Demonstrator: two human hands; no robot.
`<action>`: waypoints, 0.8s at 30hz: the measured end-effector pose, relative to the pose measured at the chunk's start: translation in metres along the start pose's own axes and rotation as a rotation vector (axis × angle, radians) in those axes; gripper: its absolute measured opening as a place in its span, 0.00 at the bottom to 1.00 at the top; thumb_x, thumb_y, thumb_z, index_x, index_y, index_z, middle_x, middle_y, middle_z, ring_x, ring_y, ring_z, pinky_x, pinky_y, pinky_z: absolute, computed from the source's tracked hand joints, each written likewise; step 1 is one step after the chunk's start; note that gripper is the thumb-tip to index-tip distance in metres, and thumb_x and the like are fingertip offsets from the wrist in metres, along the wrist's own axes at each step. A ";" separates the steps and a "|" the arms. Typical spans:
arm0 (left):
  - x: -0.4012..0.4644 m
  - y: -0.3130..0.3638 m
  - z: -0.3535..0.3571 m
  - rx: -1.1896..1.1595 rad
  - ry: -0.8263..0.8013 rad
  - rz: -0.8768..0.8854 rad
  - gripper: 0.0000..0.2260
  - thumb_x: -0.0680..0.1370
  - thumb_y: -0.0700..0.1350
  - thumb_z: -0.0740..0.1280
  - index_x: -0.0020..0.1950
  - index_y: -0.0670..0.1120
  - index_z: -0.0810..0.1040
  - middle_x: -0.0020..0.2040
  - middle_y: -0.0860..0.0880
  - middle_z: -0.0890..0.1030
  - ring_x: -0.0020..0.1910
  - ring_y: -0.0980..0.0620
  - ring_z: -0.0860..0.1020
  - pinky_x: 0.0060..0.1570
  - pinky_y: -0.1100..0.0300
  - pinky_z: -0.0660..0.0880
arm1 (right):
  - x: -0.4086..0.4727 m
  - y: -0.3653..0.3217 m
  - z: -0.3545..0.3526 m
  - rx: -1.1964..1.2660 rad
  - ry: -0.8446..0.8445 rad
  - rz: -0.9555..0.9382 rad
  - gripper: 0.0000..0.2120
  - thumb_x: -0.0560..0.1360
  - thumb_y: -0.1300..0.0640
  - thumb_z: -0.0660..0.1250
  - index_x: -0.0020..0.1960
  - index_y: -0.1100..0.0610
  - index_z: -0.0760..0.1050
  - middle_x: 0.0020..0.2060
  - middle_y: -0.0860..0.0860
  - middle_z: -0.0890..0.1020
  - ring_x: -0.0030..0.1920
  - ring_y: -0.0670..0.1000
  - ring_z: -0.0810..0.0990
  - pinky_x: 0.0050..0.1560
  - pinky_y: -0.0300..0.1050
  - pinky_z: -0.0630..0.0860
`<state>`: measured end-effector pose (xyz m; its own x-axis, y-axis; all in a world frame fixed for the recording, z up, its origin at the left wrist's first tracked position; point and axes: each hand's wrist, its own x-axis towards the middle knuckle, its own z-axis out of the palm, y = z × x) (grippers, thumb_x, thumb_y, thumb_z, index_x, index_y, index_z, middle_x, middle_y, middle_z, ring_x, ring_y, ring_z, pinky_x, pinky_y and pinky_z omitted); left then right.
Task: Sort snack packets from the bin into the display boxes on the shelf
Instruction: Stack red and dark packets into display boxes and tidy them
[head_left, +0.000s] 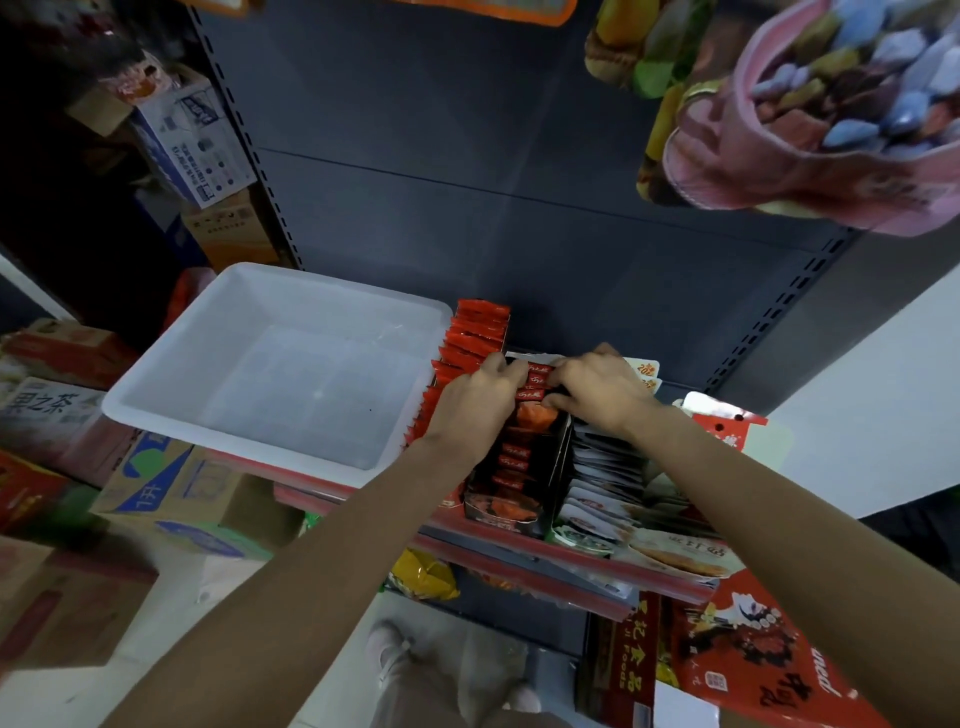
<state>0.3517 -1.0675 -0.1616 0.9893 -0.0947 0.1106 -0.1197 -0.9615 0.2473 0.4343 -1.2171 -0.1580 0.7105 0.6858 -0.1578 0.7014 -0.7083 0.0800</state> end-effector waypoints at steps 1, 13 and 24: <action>-0.003 0.000 -0.001 0.000 0.009 0.011 0.11 0.78 0.41 0.64 0.60 0.43 0.70 0.55 0.44 0.73 0.42 0.44 0.78 0.39 0.57 0.73 | 0.001 -0.002 0.001 -0.016 0.033 0.014 0.13 0.79 0.47 0.59 0.52 0.54 0.77 0.51 0.49 0.81 0.50 0.53 0.78 0.60 0.47 0.62; -0.006 -0.007 0.000 0.311 -0.231 0.249 0.17 0.79 0.52 0.61 0.66 0.48 0.74 0.59 0.49 0.78 0.60 0.49 0.72 0.57 0.56 0.62 | 0.002 -0.005 0.007 -0.021 0.074 0.050 0.12 0.78 0.49 0.59 0.50 0.54 0.78 0.50 0.50 0.81 0.49 0.53 0.79 0.58 0.47 0.62; 0.002 0.003 -0.009 0.432 -0.099 0.218 0.11 0.76 0.39 0.64 0.58 0.46 0.75 0.55 0.48 0.80 0.58 0.47 0.75 0.58 0.55 0.65 | -0.001 -0.001 0.001 0.015 0.048 0.019 0.13 0.80 0.53 0.56 0.56 0.53 0.78 0.53 0.48 0.80 0.52 0.53 0.78 0.60 0.46 0.62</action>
<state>0.3526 -1.0681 -0.1519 0.9508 -0.3092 0.0178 -0.3000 -0.9338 -0.1952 0.4329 -1.2172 -0.1593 0.7255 0.6794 -0.1094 0.6874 -0.7232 0.0672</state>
